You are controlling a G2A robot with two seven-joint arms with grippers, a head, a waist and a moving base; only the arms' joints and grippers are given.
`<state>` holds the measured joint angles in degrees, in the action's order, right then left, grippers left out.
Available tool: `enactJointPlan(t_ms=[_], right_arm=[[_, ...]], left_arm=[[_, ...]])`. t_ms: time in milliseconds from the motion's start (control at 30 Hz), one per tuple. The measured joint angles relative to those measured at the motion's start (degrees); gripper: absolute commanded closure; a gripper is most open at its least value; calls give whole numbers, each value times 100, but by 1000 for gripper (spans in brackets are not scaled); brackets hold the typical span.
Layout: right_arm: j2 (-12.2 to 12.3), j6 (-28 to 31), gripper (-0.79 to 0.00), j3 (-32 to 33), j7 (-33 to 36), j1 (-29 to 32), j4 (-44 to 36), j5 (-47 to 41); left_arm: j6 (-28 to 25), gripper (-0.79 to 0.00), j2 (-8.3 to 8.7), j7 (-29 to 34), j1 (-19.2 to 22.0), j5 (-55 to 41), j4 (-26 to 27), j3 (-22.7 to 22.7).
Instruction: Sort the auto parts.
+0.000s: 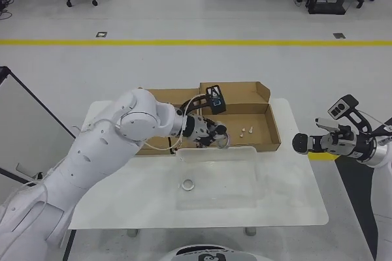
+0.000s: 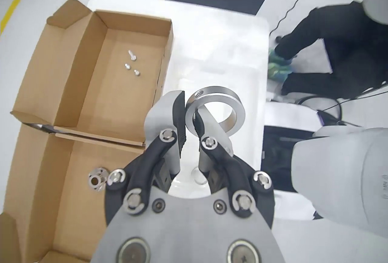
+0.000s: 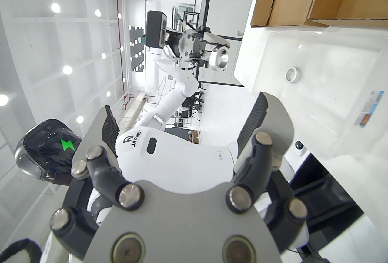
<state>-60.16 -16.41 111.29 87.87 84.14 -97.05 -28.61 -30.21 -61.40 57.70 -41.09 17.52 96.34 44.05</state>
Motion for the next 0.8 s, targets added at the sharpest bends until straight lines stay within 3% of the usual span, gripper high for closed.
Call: enactJointPlan(t_ms=[167,367,633,800], right_arm=[[0,0,-785,0,0,0,0,0],[0,0,-785,0,0,0,0,0],[0,0,-785,0,0,0,0,0],[0,0,-785,0,0,0,0,0]], left_arm=[[-359,0,173,-225,-413,-553,-32,630],[-706,0,240,-671,-664,-1501,-175,1071],[-889,0,173,-1386,-584,-2104,-244,1213],[-1467,0,90,-1729,-492,-3035,-274,1167]])
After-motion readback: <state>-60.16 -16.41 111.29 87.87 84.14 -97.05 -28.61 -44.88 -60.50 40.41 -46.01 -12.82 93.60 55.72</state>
